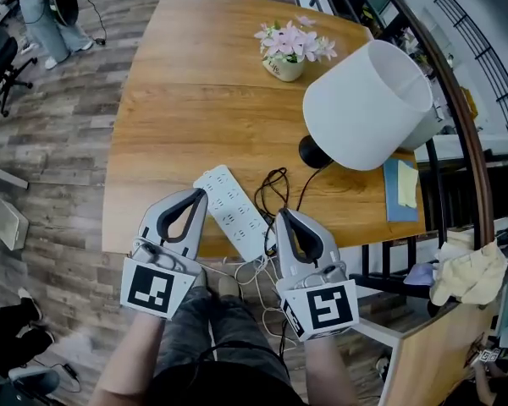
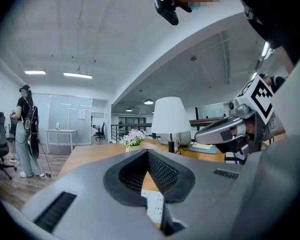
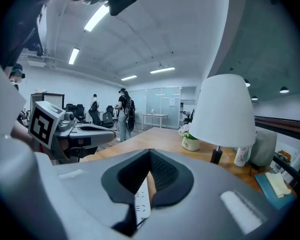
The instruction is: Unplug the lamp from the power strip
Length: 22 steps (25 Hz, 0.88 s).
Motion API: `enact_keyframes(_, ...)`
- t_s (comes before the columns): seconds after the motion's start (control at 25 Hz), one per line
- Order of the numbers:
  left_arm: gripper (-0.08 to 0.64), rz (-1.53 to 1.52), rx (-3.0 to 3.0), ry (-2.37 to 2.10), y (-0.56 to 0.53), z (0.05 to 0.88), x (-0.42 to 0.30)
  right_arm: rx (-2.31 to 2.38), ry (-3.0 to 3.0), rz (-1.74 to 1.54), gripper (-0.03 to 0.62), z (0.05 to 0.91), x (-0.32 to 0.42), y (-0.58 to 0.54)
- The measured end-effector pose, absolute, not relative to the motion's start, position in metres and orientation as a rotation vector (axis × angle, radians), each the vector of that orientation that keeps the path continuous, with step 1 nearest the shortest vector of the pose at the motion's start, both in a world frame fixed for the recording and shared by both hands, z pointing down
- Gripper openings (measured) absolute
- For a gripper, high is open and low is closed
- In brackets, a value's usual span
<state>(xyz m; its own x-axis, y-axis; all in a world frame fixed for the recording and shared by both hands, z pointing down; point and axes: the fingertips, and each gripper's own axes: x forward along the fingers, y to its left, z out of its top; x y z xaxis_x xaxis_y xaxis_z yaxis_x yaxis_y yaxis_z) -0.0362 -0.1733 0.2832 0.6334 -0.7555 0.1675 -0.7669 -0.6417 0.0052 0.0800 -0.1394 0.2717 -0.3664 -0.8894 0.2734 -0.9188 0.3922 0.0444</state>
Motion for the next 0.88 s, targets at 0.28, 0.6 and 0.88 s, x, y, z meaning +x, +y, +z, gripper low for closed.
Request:
enact_keyframes(0.28, -0.005, 0.155, 2.748, -1.341, -0.174, 0.258, -0.054, 1.593, -2.430, 0.124, 0.008, 0.243, 0.078, -0.134)
enact_keyframes(0.6, -0.005, 0.108, 2.745, -1.368, -0.168, 0.235, -0.067, 1.601, -2.453, 0.118, 0.008, 0.223, 0.076, -0.126)
enact_keyframes(0.88, -0.005, 0.079, 2.763, -1.378, -0.163, 0.214, -0.075, 1.594, -2.491, 0.087, 0.008, 0.206, 0.070, -0.123)
